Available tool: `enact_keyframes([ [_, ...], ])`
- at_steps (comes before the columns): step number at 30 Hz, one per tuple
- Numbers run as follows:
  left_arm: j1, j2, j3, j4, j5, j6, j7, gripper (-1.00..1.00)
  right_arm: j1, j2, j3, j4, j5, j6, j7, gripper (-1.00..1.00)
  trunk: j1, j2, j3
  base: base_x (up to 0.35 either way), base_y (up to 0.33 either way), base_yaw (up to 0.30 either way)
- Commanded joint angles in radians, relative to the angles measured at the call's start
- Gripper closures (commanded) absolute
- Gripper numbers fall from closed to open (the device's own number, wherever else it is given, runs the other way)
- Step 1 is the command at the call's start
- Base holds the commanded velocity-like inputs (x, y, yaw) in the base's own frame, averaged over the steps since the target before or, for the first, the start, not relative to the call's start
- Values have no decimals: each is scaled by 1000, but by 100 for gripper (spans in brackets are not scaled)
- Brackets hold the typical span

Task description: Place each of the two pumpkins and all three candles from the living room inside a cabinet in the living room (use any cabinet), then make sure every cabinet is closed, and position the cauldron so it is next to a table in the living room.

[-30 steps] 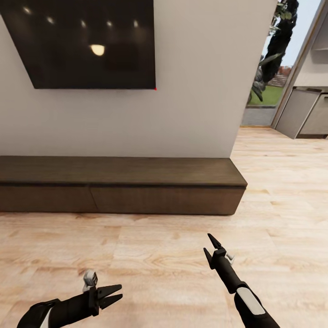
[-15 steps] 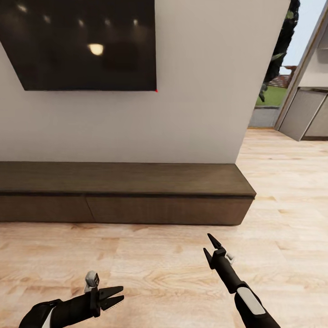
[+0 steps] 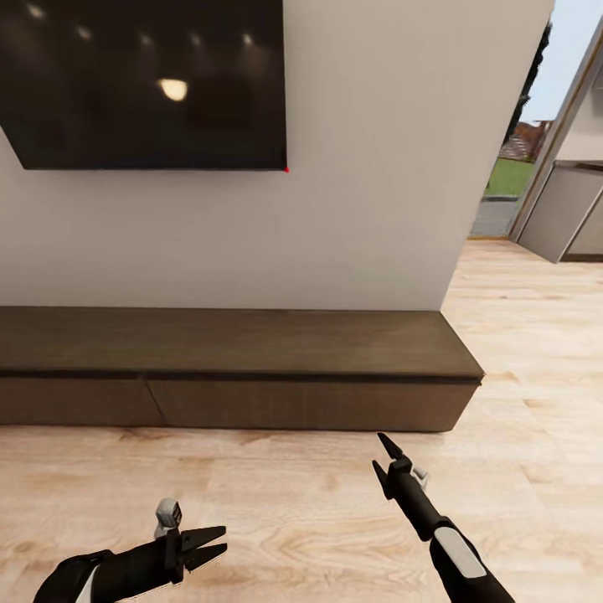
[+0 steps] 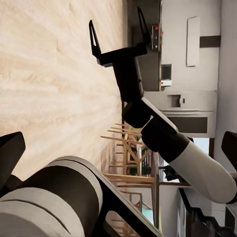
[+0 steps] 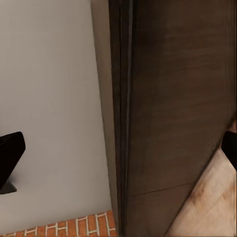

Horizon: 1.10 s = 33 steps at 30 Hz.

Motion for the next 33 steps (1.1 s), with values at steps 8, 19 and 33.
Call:
enact_keyframes([
  [8, 0, -4, -1, 0, 2, 10, -2, -100, -1, -1, -2, -3, -2, 21, -21, -100, 0, 0, -1, 226, 0, 0],
  [19, 0, -5, -8, -2, 3, 11, -3, -100, -1, -9, -8, 0, -13, 22, -12, -100, 0, 0, -1, 239, 64, 0],
  [33, 0, -3, -8, 0, -5, 9, -62, -100, -1, -11, -11, 3, -18, -16, -21, -100, 0, 0, -1, 208, 131, 0],
])
